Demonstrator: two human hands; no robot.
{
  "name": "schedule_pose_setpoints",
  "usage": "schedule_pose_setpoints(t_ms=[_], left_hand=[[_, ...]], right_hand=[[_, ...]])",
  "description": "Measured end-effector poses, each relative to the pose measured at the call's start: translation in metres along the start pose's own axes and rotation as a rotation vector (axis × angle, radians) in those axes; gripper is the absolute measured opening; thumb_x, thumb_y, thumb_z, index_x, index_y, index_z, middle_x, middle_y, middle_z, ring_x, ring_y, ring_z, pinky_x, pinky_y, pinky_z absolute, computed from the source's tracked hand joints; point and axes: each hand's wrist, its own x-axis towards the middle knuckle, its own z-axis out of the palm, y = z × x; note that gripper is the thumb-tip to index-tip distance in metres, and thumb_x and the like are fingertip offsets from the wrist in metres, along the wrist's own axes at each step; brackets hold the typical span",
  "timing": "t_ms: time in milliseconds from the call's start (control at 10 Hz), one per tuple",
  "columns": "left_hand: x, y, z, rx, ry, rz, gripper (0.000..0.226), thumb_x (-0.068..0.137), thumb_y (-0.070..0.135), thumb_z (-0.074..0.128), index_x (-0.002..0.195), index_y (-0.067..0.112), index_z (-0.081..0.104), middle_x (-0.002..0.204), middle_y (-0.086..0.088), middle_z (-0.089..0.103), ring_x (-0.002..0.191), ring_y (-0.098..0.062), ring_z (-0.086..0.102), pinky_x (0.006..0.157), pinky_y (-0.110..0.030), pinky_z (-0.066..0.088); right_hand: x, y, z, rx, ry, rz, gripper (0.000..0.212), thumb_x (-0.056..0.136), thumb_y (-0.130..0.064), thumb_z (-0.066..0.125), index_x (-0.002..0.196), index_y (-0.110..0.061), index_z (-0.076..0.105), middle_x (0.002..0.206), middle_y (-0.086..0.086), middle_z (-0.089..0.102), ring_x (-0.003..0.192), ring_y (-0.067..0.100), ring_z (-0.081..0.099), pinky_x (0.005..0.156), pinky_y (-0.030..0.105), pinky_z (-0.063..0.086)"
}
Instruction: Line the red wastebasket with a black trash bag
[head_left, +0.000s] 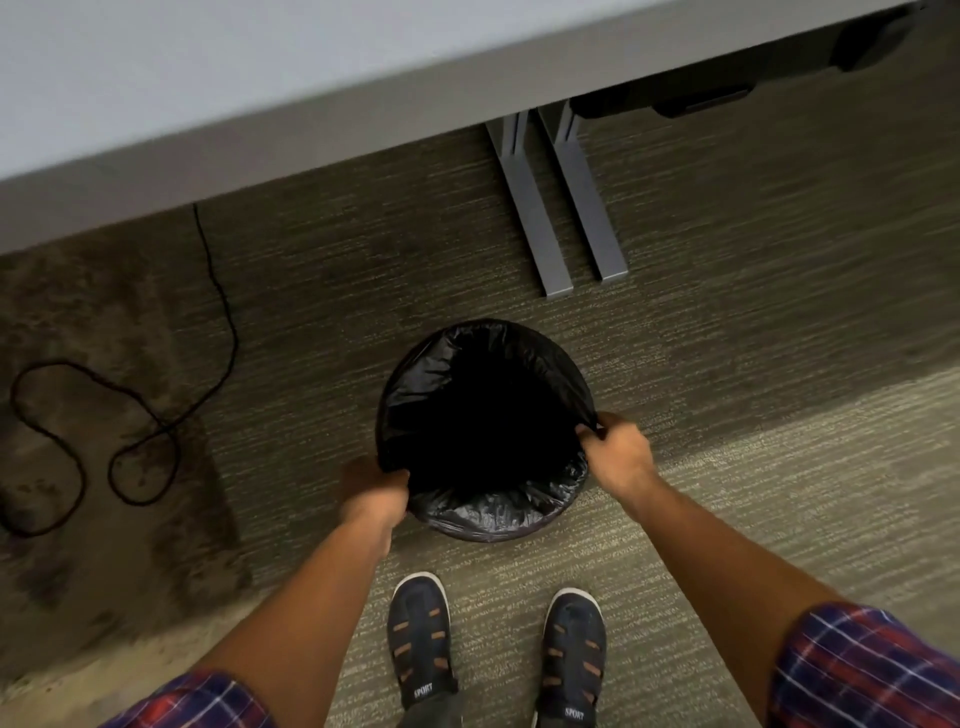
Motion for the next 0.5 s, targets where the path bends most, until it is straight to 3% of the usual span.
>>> schedule_pose_setpoints(t_ms=[100,200,300,400,500], left_hand=[[-0.033,0.015,-0.004,0.107,-0.020,0.040,0.049,0.085,0.037,0.074,0.124,0.007,0.071,0.126,-0.023,0.075,0.114,-0.041,0.074,0.095,-0.053,0.064],[-0.082,0.033,-0.014,0.432,-0.055,0.085,0.051,0.102,0.048,0.061,0.131,0.006,0.071,0.133,-0.020,0.074,0.123,-0.038,0.069,0.100,-0.040,0.057],[-0.112,0.047,-0.023,0.570,-0.024,0.160,0.052,0.104,0.048,0.058,0.128,0.004,0.069,0.129,-0.020,0.074,0.122,-0.038,0.068,0.098,-0.038,0.056],[-0.166,0.066,-0.037,0.738,0.022,0.355,0.054,0.102,0.049,0.056,0.137,0.007,0.059,0.133,-0.017,0.070,0.125,-0.035,0.065,0.108,-0.044,0.051],[-0.200,0.075,-0.045,0.846,0.014,0.499,0.075,0.102,0.053,0.051,0.159,0.006,0.039,0.161,-0.018,0.050,0.148,-0.034,0.048,0.124,-0.048,0.035]], right_hand=[[-0.012,-0.004,-0.002,-0.029,-0.029,-0.014,0.036,0.104,-0.034,0.057,0.132,-0.011,0.064,0.116,0.014,0.073,0.098,0.032,0.065,0.082,0.030,0.048],[-0.039,-0.011,-0.007,-0.163,-0.011,-0.098,0.050,0.102,-0.039,0.056,0.141,-0.008,0.053,0.132,0.018,0.065,0.121,0.037,0.062,0.098,0.041,0.053],[-0.058,-0.020,-0.016,-0.296,-0.004,-0.173,0.067,0.103,-0.044,0.052,0.156,-0.007,0.035,0.151,0.018,0.051,0.136,0.035,0.053,0.110,0.046,0.049],[-0.098,-0.039,-0.033,-0.477,0.018,-0.286,0.077,0.104,-0.050,0.045,0.164,-0.010,0.018,0.166,0.011,0.033,0.151,0.029,0.036,0.117,0.046,0.042],[-0.125,-0.052,-0.046,-0.561,0.004,-0.337,0.079,0.104,-0.052,0.041,0.165,-0.011,0.013,0.172,0.009,0.024,0.157,0.027,0.026,0.122,0.046,0.035]])
